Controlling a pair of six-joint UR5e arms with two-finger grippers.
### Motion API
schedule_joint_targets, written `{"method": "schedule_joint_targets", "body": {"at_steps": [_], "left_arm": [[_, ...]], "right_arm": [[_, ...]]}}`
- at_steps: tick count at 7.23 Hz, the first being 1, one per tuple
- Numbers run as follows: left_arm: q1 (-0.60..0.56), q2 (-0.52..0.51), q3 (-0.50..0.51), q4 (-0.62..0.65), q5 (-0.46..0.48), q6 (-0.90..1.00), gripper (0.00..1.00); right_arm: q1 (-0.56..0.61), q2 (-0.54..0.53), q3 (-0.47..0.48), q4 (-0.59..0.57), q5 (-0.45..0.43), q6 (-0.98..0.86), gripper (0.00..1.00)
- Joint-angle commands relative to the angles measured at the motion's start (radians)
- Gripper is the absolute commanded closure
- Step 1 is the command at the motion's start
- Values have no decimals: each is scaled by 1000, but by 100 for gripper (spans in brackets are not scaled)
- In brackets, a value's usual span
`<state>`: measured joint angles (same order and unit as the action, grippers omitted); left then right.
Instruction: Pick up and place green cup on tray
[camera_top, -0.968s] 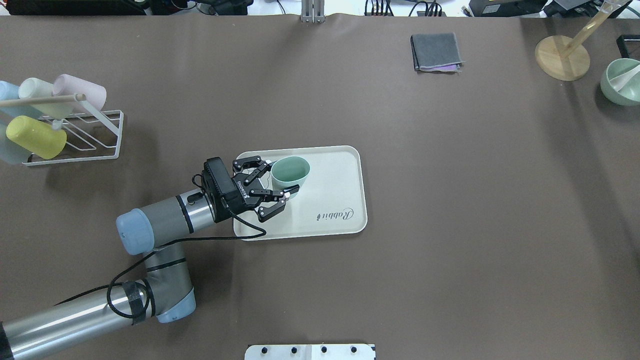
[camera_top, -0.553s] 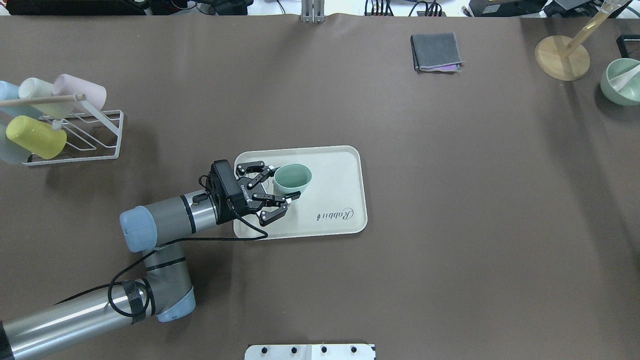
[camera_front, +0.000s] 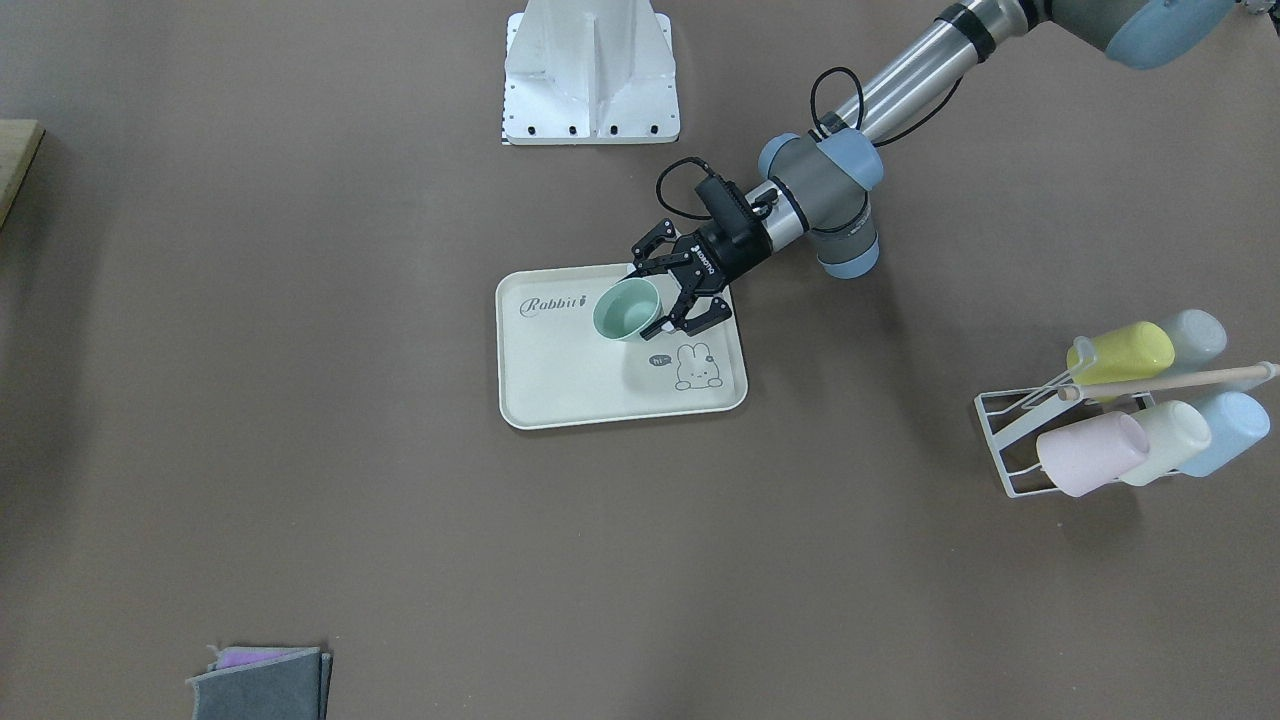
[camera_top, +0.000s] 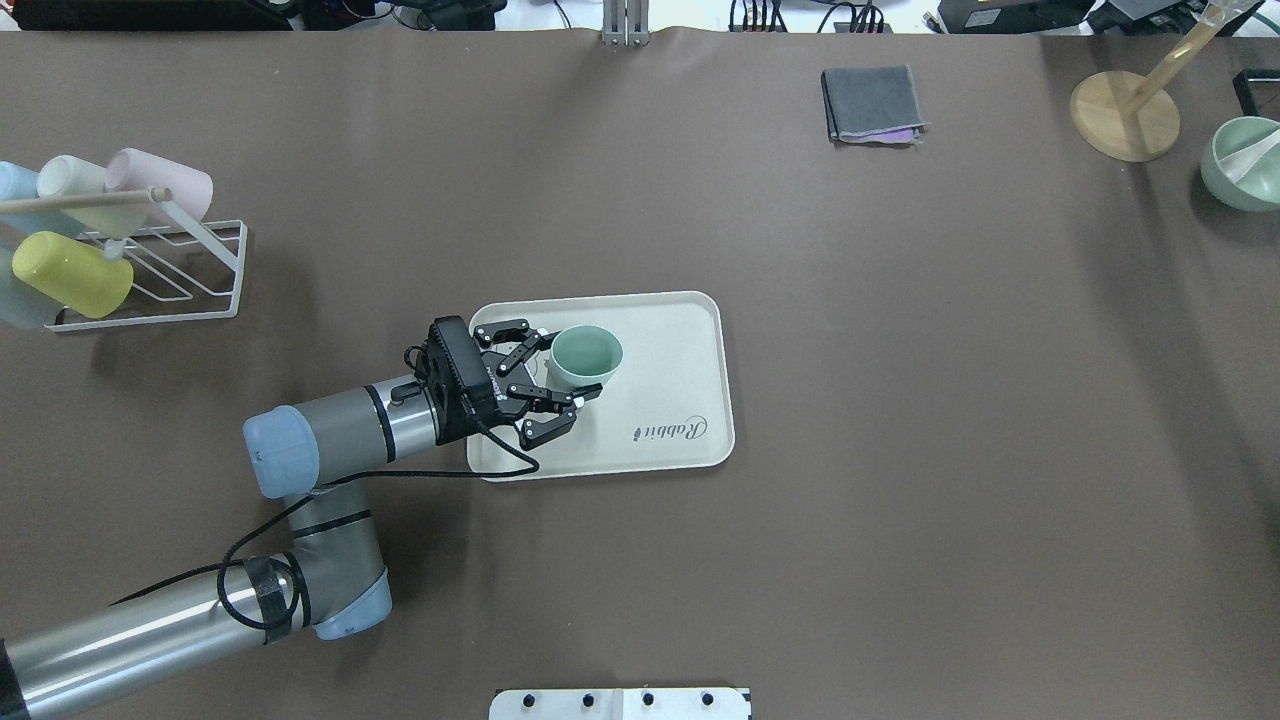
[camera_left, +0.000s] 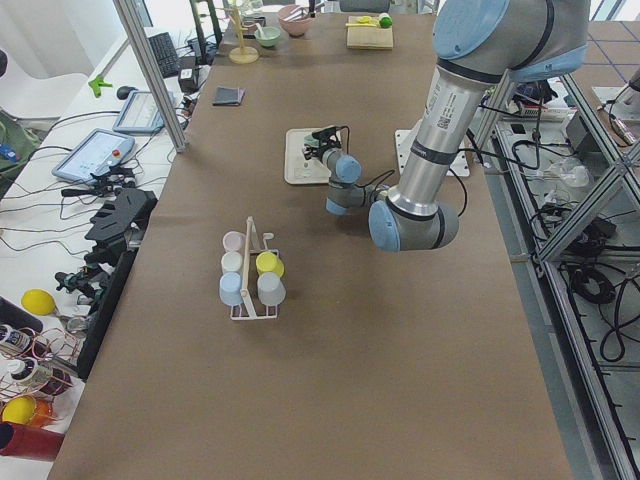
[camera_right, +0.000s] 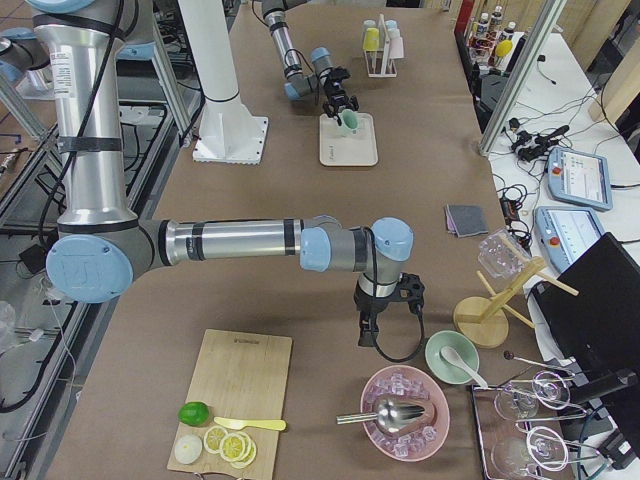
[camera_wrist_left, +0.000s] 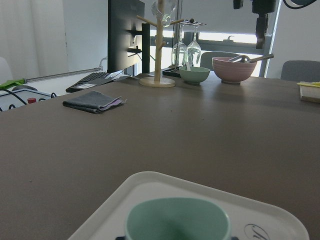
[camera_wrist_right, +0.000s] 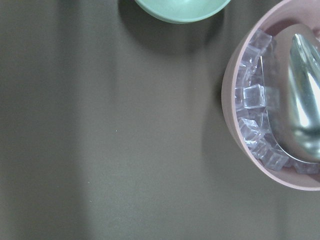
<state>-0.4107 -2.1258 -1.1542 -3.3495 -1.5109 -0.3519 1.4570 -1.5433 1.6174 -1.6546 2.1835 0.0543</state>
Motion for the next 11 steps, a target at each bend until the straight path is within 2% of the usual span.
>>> {"method": "schedule_joint_targets", "body": {"at_steps": [1, 4, 5, 6, 7, 9, 11], "left_arm": [[-10, 0, -4, 1, 0, 4, 1], [-26, 3, -12, 2, 0, 4, 1], [-26, 4, -51, 16, 0, 2, 1], [-36, 9, -137, 100, 1, 1, 1], [-68, 10, -206, 219, 3, 4, 1], [-147, 12, -364, 574, 3, 5, 1], [-229, 9, -426, 921, 4, 40, 1]], "right_arm": [[-1, -12, -1, -1, 1, 1, 0], [-1, -11, -2, -2, 2, 2, 0], [-1, -11, -7, -2, 1, 1, 0], [-1, -11, -4, -2, 2, 1, 0], [-1, -18, -7, -8, 2, 1, 0], [-3, -12, -1, -16, 5, 1, 0], [-1, -15, -1, -16, 6, 1, 0]]}}
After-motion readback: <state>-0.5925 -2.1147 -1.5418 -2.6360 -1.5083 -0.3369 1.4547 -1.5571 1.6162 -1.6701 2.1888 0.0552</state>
